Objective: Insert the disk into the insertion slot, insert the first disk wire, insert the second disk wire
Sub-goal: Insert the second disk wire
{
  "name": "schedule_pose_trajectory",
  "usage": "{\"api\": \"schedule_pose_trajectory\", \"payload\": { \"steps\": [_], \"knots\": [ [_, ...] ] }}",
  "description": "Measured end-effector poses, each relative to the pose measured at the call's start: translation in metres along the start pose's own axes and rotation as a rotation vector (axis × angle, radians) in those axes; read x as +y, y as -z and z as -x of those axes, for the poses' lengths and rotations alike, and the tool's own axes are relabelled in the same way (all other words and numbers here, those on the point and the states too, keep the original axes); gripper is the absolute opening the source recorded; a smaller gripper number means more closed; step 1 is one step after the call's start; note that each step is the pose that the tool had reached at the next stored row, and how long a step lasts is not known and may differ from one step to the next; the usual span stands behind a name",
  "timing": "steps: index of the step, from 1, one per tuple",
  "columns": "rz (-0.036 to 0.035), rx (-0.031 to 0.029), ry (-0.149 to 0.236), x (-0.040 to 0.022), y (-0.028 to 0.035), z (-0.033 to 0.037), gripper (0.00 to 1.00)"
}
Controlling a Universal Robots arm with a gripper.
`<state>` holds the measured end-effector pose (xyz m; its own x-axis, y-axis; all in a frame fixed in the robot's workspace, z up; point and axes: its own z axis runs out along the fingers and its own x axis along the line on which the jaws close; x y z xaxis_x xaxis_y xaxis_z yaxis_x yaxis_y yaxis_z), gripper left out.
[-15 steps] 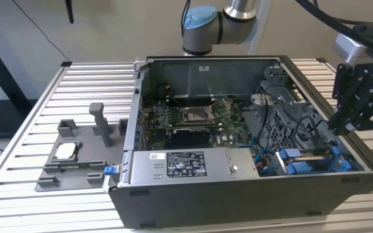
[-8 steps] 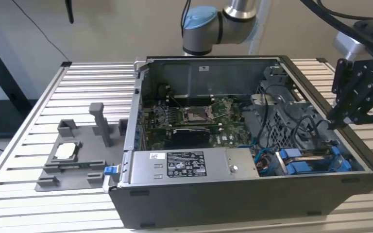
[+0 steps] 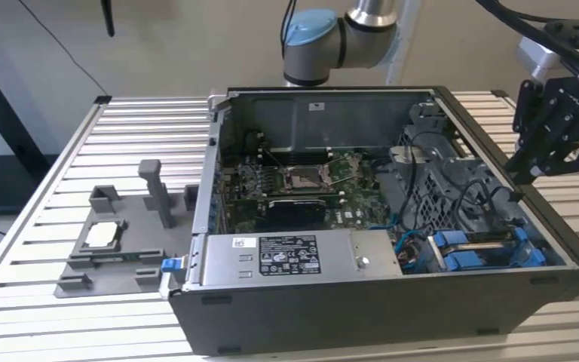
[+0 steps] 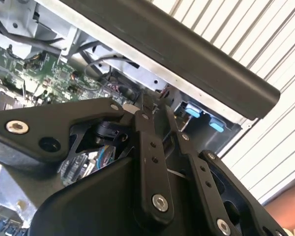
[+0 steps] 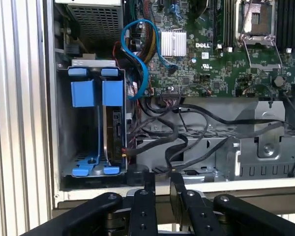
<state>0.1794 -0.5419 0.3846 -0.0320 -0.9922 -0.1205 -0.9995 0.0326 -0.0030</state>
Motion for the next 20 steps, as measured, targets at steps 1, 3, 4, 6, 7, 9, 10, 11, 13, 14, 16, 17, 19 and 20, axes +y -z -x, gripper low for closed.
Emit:
{"api": "schedule_pose_trajectory", "payload": {
  "steps": [1, 3, 4, 6, 7, 9, 10, 11, 13, 14, 16, 17, 19, 20],
  "knots": [
    [0.0011, 0.0001, 0.0, -0.001, -0.0001, 0.0017, 0.27],
    [0.0011, 0.0001, 0.0, -0.001, -0.0002, 0.0017, 0.27],
    [0.0011, 0.0001, 0.0, -0.001, -0.0002, 0.0017, 0.27],
    [0.0012, 0.0001, 0.0, -0.0014, -0.0004, 0.0019, 0.27],
    [0.0034, 0.0001, 0.0, -0.0032, -0.0006, 0.0021, 0.27],
    [0.0172, 0.0021, -0.002, -0.0072, -0.0008, 0.0022, 0.27],
    [0.0249, 0.0035, -0.003, -0.009, -0.001, 0.0022, 0.27],
    [0.0321, 0.0046, -0.004, -0.0102, -0.0012, 0.0022, 0.27],
    [0.0508, 0.0079, -0.006, -0.0127, -0.0014, 0.0018, 0.27],
    [0.0604, 0.0097, -0.008, -0.0139, -0.0014, 0.0014, 0.27],
    [0.0773, 0.013, -0.01, -0.0165, -0.0015, 0.0003, 0.27],
    [0.0818, 0.0133, -0.01, -0.0177, -0.0016, -0.0008, 0.27],
    [0.0856, 0.0136, -0.011, -0.0197, -0.0018, -0.0033, 0.27],
    [0.0868, 0.0137, -0.012, -0.0204, -0.0021, -0.0043, 0.27]
  ]
}}
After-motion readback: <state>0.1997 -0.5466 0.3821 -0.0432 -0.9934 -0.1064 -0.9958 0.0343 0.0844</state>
